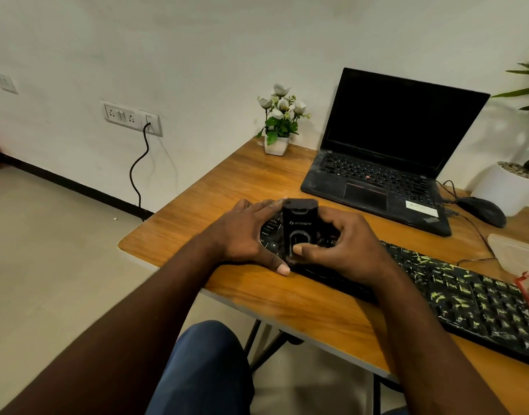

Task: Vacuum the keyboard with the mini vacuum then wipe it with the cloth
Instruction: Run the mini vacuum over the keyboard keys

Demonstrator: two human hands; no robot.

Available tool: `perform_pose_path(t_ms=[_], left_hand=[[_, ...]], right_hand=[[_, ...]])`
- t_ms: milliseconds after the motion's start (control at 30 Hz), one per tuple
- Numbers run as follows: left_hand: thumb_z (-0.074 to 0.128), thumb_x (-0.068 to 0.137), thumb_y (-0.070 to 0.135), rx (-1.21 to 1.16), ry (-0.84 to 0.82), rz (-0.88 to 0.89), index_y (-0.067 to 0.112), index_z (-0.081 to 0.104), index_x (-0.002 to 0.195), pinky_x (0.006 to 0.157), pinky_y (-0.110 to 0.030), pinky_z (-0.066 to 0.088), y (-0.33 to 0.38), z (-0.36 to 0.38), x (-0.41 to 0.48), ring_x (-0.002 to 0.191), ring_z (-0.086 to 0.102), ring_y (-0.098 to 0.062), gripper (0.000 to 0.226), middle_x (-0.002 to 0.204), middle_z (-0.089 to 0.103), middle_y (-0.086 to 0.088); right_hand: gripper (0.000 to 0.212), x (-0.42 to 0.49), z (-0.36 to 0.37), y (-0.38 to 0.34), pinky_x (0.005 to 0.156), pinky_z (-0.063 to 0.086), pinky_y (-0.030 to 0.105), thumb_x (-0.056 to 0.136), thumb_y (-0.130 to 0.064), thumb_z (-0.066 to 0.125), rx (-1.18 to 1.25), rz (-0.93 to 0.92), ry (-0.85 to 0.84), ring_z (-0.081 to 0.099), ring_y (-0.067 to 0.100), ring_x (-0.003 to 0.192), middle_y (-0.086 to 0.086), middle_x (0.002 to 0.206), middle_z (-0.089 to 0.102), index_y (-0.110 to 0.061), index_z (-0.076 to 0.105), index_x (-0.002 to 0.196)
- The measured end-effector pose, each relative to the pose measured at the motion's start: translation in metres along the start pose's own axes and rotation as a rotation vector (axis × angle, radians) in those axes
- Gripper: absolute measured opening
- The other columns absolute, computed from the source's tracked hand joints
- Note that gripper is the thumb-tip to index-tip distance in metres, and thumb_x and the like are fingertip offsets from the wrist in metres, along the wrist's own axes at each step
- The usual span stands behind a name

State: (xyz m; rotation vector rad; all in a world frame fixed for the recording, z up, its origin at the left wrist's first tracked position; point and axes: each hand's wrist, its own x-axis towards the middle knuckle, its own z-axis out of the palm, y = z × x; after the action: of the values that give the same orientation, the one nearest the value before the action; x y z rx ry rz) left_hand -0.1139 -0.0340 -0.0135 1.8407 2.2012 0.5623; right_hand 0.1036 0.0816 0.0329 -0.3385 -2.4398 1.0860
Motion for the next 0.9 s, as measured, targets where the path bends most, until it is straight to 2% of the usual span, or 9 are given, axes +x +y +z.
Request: perform_pose_path(t_ms=[67,200,333,467,567,667,733,833,900], left_hand=[[0.071,0.048,0.095,-0.003,0.003,-0.001,0.049,0.009,0.161,0.104,-0.044,0.042,-0.001,0.000,-0.001,0.128,0.033,-0.019,0.136,0.167,0.021,0.021],[0.070,0.045,0.096,-0.007,-0.007,-0.022,0.050,0.001,0.161,0.110,-0.047,0.039,0.000,0.000,-0.001,0.135,0.030,-0.022,0.142,0.170,0.017,0.016],[0.072,0.048,0.094,-0.027,0.000,0.002,0.053,0.012,0.158,0.105,-0.049,0.043,0.001,-0.001,-0.001,0.127,0.032,-0.019,0.132,0.166,0.023,0.020],[0.069,0.046,0.096,-0.011,0.001,-0.009,0.049,0.008,0.161,0.108,-0.048,0.041,0.001,0.000,-0.001,0.130,0.031,-0.020,0.139,0.168,0.021,0.018],[0.073,0.048,0.093,-0.027,0.001,-0.004,0.049,0.017,0.158,0.104,-0.049,0.044,0.000,-0.001,-0.001,0.127,0.032,-0.018,0.132,0.163,0.027,0.019],[0.073,0.048,0.093,-0.011,0.001,-0.002,0.048,0.009,0.161,0.106,-0.046,0.043,0.001,-0.001,-0.001,0.125,0.032,-0.018,0.137,0.166,0.024,0.018],[0.074,0.049,0.091,-0.018,0.002,-0.001,0.048,0.007,0.161,0.106,-0.045,0.042,0.000,-0.001,-0.001,0.126,0.032,-0.018,0.137,0.166,0.023,0.018],[0.075,0.049,0.091,-0.036,0.006,0.005,0.051,0.014,0.158,0.105,-0.047,0.043,0.000,-0.001,-0.002,0.127,0.032,-0.019,0.131,0.164,0.025,0.020],[0.073,0.048,0.093,-0.027,0.002,0.003,0.050,0.009,0.160,0.106,-0.047,0.042,0.000,-0.001,-0.002,0.127,0.032,-0.019,0.136,0.166,0.022,0.019]], right_hand=[[0.048,0.003,0.001,0.001,0.083,0.062,0.037,0.080,-0.021,0.086,-0.076,-0.013,0.058,0.072,0.006,0.097,-0.010,0.107,0.075,-0.023,0.069,0.125],[0.030,0.006,-0.003,-0.004,0.070,0.059,0.037,0.077,-0.019,0.086,-0.159,-0.022,-0.112,0.070,0.012,0.082,-0.005,0.090,0.074,-0.025,0.074,0.104],[0.037,0.010,-0.011,-0.004,0.079,0.062,0.045,0.080,-0.021,0.087,-0.108,0.037,-0.051,0.074,0.013,0.088,-0.005,0.097,0.077,-0.026,0.073,0.113],[0.033,0.012,-0.008,-0.008,0.075,0.060,0.055,0.079,-0.023,0.087,-0.135,0.050,-0.152,0.074,0.023,0.084,0.002,0.093,0.077,-0.025,0.074,0.109],[0.036,0.016,-0.011,-0.009,0.077,0.061,0.053,0.078,-0.027,0.087,-0.134,0.062,-0.096,0.075,0.020,0.086,0.001,0.095,0.077,-0.027,0.074,0.111],[0.033,0.019,-0.012,-0.013,0.072,0.060,0.055,0.075,-0.031,0.086,-0.187,0.081,-0.160,0.074,0.022,0.082,0.001,0.091,0.076,-0.025,0.074,0.105],[0.031,0.019,-0.012,-0.015,0.075,0.060,0.055,0.076,-0.028,0.087,-0.172,0.089,-0.222,0.074,0.022,0.084,0.003,0.094,0.076,-0.024,0.074,0.105],[0.039,0.018,-0.013,-0.014,0.075,0.062,0.052,0.077,-0.030,0.087,-0.198,0.095,-0.105,0.075,0.018,0.085,-0.002,0.096,0.077,-0.028,0.072,0.112],[0.037,0.016,-0.011,-0.015,0.073,0.061,0.052,0.077,-0.027,0.087,-0.194,0.098,-0.149,0.074,0.019,0.083,-0.002,0.094,0.077,-0.029,0.072,0.111]])
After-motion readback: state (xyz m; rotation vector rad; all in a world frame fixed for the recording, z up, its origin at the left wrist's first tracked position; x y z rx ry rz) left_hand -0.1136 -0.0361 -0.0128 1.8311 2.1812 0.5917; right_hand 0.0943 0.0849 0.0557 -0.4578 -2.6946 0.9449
